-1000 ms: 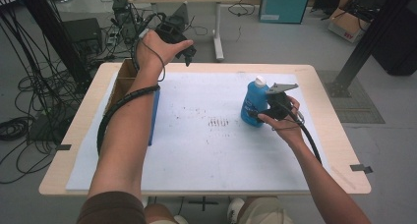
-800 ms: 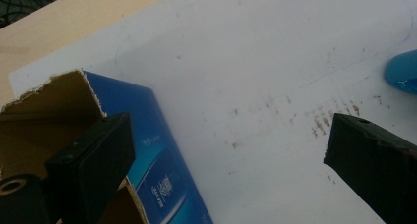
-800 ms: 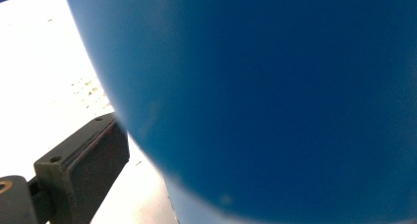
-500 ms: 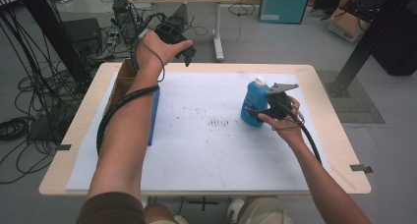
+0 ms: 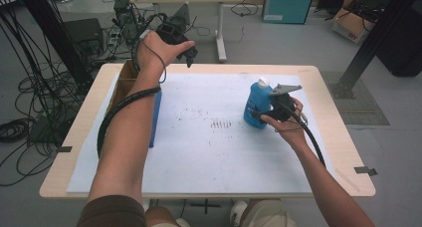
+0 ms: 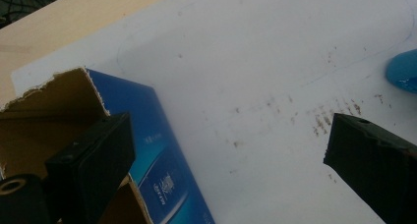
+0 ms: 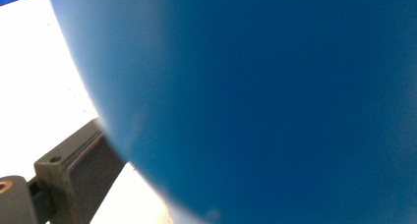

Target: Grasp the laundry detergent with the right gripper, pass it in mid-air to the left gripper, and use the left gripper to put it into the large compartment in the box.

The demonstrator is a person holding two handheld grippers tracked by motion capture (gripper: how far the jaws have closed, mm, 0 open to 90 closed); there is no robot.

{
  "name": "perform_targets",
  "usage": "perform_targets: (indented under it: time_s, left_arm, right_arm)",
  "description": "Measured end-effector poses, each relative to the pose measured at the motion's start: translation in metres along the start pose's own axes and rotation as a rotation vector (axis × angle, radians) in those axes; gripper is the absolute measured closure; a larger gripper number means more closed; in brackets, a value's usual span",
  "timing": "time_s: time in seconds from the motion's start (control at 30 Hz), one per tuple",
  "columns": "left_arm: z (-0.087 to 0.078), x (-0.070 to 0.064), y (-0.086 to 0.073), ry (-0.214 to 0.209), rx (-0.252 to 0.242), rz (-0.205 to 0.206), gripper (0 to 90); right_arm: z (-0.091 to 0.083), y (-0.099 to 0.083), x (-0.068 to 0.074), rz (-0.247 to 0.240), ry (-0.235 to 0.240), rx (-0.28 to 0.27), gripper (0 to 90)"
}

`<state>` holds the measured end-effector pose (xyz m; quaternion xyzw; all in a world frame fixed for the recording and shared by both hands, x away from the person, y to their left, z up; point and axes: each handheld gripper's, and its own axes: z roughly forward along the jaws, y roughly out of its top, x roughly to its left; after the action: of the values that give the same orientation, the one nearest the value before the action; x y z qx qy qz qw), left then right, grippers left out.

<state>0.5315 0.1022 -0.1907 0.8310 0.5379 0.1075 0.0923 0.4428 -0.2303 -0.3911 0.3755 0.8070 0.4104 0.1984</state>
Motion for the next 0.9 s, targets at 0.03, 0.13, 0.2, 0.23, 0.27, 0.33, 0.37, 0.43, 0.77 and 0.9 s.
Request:
perform_targets:
  time_s: [0.03, 0.13, 0.2, 0.23, 0.27, 0.33, 0.37, 0.43, 0.77, 0.9]
  left_arm:
    - [-0.0003, 0.0001, 0.0001, 0.0, 0.002, 0.003, 5.2]
    - [-0.0005, -0.0003, 0.0004, 0.0, 0.001, 0.004, 5.2]
    - [-0.0006, -0.0003, 0.0005, -0.001, 0.0, 0.006, 5.2]
    - [-0.0005, -0.0004, 0.0004, -0.001, 0.0, 0.006, 5.2]
    - [-0.0004, -0.0004, 0.0003, -0.001, 0.0, 0.004, 5.2]
    - [-0.0001, -0.0003, 0.0002, -0.002, 0.0, 0.005, 5.2]
    - [0.0001, -0.0002, 0.0002, -0.002, 0.002, 0.006, 5.2]
    - [0.0008, -0.0002, -0.0003, -0.004, 0.001, 0.003, 5.2]
    - [-0.0003, 0.0012, -0.0014, -0.002, 0.0, 0.003, 5.2]
    - [-0.0006, 0.001, -0.0015, -0.002, 0.001, 0.002, 5.2]
  right_arm:
    - [0.0, -0.0001, 0.0, 0.002, 0.0, -0.002, 2.0]
    - [0.0001, -0.0002, -0.0001, 0.003, -0.002, 0.0, 2.0]
    - [0.0004, -0.0003, -0.0002, 0.002, -0.004, 0.0, 2.0]
    - [0.0004, -0.0003, -0.0002, 0.002, -0.005, 0.0, 2.0]
    - [0.0004, -0.0003, -0.0002, 0.003, -0.005, 0.0, 2.0]
    - [0.0003, -0.0003, -0.0001, 0.003, -0.006, -0.003, 1.9]
    - [0.0005, -0.0002, -0.0004, -0.002, -0.006, -0.005, 2.0]
    - [0.0008, -0.0003, -0.0001, -0.002, -0.005, -0.006, 2.0]
    - [0.0021, -0.0007, 0.0007, -0.002, -0.004, -0.013, 2.0]
    - [0.0026, -0.0006, 0.0009, -0.011, -0.001, -0.019, 2.2]
